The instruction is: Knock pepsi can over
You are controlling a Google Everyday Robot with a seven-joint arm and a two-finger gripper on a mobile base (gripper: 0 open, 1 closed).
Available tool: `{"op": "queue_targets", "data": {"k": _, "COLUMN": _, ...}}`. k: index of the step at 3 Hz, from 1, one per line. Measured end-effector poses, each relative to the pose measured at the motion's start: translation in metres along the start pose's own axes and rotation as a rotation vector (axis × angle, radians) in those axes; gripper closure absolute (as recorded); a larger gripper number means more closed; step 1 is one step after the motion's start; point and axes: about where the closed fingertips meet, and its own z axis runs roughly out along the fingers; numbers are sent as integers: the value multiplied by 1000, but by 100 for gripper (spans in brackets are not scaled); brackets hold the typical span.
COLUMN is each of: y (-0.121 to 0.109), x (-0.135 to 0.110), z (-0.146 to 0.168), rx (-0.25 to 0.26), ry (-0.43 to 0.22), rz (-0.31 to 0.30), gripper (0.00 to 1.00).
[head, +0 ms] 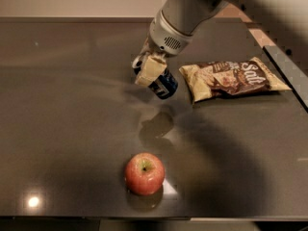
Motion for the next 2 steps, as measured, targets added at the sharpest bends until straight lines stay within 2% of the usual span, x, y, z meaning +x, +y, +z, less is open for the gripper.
{"op": "queue_targets", "data": {"k": 1, "y": 15, "x": 12, "z": 12, "rx": -54, "ry": 119, "rz": -59, "gripper": 81}}
{"op": "queue_targets", "data": {"k": 2, "y": 22, "x": 21, "z": 26, "rx": -104, "ry": 188, "rz": -88, "gripper": 59}}
